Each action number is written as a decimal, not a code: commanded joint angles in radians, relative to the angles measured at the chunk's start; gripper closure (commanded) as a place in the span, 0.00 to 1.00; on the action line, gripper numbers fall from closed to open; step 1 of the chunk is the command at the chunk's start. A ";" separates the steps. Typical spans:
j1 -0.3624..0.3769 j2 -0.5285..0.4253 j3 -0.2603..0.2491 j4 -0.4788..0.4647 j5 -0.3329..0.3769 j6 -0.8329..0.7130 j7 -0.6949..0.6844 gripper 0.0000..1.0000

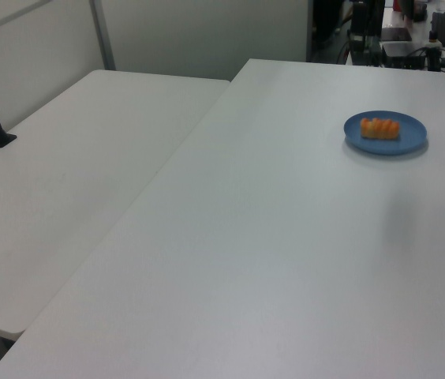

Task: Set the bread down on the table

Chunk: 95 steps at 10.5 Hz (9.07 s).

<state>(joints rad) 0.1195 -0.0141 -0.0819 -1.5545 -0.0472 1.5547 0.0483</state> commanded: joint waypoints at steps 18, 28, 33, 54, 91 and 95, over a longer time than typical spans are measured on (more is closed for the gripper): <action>-0.231 0.003 -0.153 -0.168 -0.033 0.186 -0.461 0.00; -0.258 0.123 -0.153 -0.529 -0.033 0.672 -0.540 0.00; -0.276 0.198 -0.151 -0.526 -0.025 0.721 -0.541 0.00; -0.259 0.089 -0.113 -0.262 -0.023 0.335 -0.474 0.64; -0.006 0.002 0.162 -0.324 -0.036 0.239 0.130 0.00; -0.006 -0.017 0.085 -0.127 -0.023 0.033 0.001 0.00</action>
<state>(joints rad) 0.1060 -0.0223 0.0479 -1.7733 -0.0809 1.6844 0.1332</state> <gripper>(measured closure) 0.000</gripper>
